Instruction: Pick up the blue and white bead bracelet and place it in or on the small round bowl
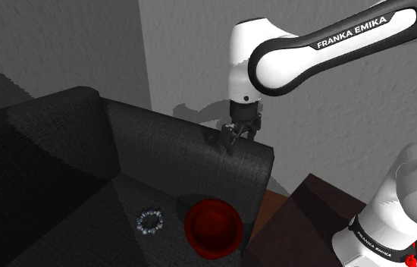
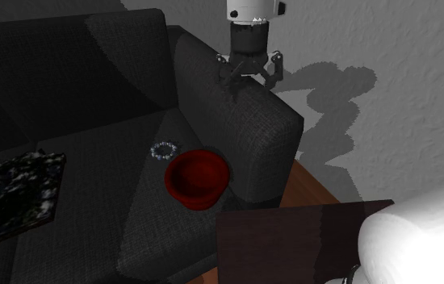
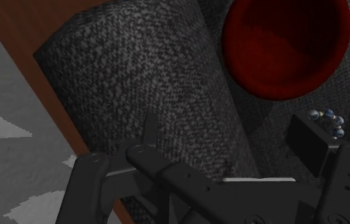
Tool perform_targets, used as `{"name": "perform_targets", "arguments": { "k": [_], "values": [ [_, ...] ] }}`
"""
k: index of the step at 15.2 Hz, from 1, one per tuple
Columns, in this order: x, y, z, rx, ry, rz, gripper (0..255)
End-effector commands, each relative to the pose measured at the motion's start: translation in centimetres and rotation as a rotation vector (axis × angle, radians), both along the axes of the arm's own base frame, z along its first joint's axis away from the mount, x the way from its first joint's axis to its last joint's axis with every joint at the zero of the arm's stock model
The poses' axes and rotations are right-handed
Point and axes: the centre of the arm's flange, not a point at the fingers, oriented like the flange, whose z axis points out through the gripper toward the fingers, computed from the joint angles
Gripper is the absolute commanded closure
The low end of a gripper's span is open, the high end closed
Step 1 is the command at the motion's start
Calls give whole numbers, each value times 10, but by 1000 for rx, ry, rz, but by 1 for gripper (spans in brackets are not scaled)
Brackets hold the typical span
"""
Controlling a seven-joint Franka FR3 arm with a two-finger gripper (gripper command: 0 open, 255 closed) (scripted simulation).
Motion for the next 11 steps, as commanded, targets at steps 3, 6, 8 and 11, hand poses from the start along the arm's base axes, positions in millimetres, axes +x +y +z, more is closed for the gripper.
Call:
{"name": "perform_targets", "arguments": {
  "k": [3, 6, 8, 11],
  "values": [
    [23, 36, -34, -4, 3, -6, 0],
    [39, 62, -61, -9, 7, -11, 0],
    [50, 79, -78, -11, 9, -13, 0],
    [66, 104, -105, -16, 12, -17, 0]
  ]
}}
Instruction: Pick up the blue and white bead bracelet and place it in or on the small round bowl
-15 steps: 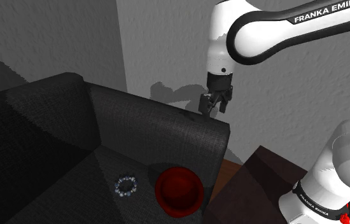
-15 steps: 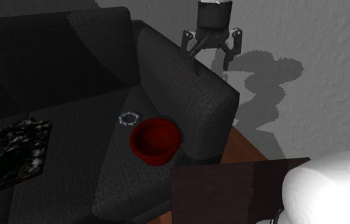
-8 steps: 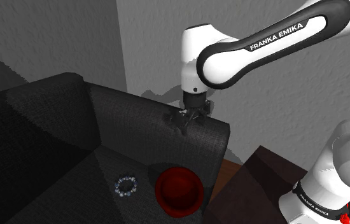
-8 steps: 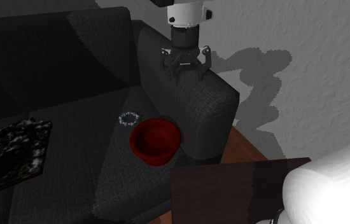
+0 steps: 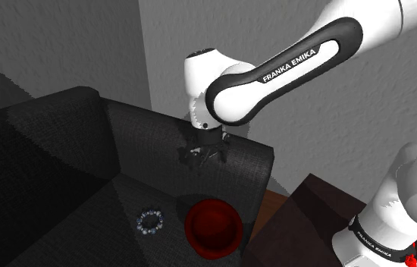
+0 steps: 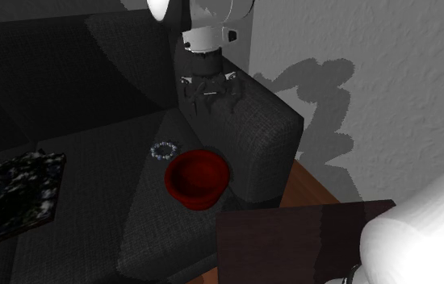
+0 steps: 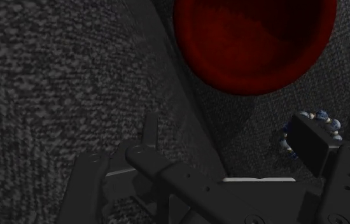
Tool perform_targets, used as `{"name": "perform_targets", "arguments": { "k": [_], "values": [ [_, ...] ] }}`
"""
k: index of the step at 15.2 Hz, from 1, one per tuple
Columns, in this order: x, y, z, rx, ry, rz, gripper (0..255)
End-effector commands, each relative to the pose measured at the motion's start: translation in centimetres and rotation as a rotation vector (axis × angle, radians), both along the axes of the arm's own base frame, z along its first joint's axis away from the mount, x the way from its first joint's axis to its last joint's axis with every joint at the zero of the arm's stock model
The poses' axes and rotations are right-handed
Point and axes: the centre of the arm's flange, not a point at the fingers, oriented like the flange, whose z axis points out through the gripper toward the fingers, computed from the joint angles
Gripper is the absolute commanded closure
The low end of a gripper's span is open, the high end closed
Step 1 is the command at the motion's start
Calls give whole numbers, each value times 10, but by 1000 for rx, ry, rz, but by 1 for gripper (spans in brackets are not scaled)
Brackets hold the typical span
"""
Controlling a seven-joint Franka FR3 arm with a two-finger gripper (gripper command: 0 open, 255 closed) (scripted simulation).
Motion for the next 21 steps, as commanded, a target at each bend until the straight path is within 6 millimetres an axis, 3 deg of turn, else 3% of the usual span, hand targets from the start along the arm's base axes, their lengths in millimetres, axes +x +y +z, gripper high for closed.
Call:
{"name": "perform_targets", "arguments": {
  "k": [1, 15, 21],
  "values": [
    [30, 24, -50, 42, -29, -9, 0],
    [107, 140, -176, 22, -14, -29, 0],
    [107, 143, -208, 21, -13, -30, 0]
  ]
}}
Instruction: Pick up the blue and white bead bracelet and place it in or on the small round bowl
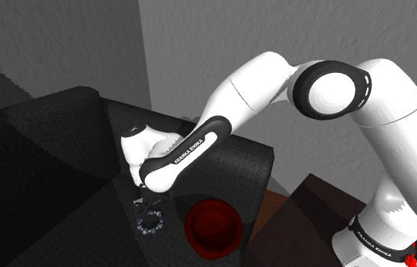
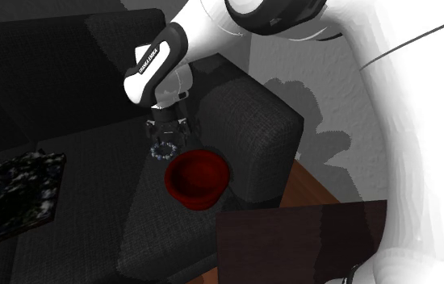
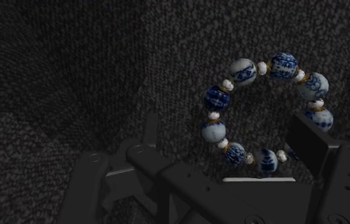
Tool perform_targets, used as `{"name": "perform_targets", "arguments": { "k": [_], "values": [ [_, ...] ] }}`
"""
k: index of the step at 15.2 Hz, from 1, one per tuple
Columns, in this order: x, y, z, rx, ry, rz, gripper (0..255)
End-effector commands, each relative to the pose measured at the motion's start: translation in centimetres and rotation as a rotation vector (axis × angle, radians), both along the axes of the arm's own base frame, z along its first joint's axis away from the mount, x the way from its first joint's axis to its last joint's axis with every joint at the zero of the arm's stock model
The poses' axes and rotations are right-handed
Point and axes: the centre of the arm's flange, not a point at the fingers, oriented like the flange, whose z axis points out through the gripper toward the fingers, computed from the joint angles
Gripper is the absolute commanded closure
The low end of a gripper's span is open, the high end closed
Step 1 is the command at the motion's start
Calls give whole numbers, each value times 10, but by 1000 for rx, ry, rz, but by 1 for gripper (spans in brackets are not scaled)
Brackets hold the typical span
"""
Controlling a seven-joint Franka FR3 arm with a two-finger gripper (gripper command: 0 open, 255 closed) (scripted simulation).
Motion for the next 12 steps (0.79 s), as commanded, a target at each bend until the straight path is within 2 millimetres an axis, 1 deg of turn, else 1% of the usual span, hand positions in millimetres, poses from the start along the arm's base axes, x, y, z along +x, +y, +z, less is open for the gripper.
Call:
{"name": "perform_targets", "arguments": {
  "k": [1, 3, 10, 11, 12],
  "values": [
    [-1, 0, -11, 0, 0, 0, 0],
    [-2, -1, -19, 0, 0, 0, 0],
    [-2, -1, -19, 0, 0, 0, 0],
    [-2, -1, -19, 0, 0, 0, 255],
    [-2, -1, -19, 0, 0, 0, 255]
  ]
}}
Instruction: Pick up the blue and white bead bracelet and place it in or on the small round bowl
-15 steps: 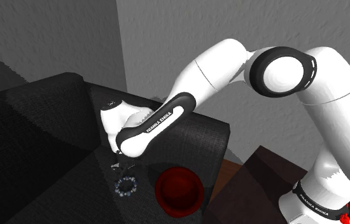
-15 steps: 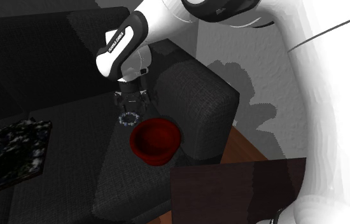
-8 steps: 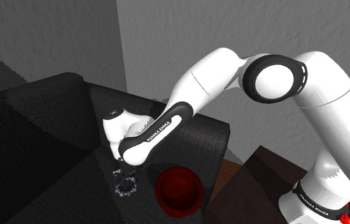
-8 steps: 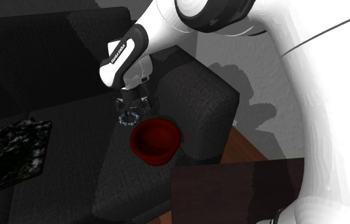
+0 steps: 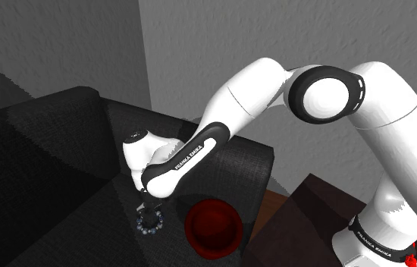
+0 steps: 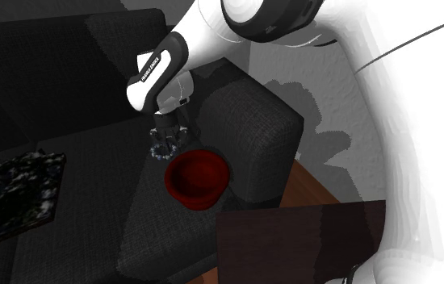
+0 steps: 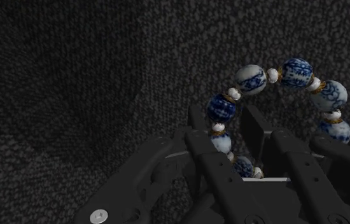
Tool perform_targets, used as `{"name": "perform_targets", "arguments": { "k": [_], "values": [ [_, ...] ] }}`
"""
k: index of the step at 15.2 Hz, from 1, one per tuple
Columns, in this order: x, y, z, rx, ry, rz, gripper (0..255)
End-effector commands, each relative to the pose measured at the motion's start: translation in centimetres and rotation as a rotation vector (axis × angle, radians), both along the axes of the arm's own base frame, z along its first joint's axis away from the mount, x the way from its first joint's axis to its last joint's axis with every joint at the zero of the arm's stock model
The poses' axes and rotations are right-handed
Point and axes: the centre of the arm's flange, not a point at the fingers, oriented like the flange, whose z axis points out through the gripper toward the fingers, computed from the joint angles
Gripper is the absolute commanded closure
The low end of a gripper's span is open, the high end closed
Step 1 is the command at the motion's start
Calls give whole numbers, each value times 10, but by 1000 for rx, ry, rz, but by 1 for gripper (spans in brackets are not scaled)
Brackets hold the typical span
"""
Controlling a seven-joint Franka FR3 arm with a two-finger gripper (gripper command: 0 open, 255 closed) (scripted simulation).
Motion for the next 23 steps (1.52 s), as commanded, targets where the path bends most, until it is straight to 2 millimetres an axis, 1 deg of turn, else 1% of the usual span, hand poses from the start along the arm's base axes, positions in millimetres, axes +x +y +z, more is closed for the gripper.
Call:
{"name": "perform_targets", "arguments": {
  "k": [1, 8, 23],
  "values": [
    [0, 0, 0, 0, 0, 0, 255],
    [0, 0, 0, 0, 0, 0, 255],
    [0, 0, 79, 0, 0, 0, 255]
  ]
}}
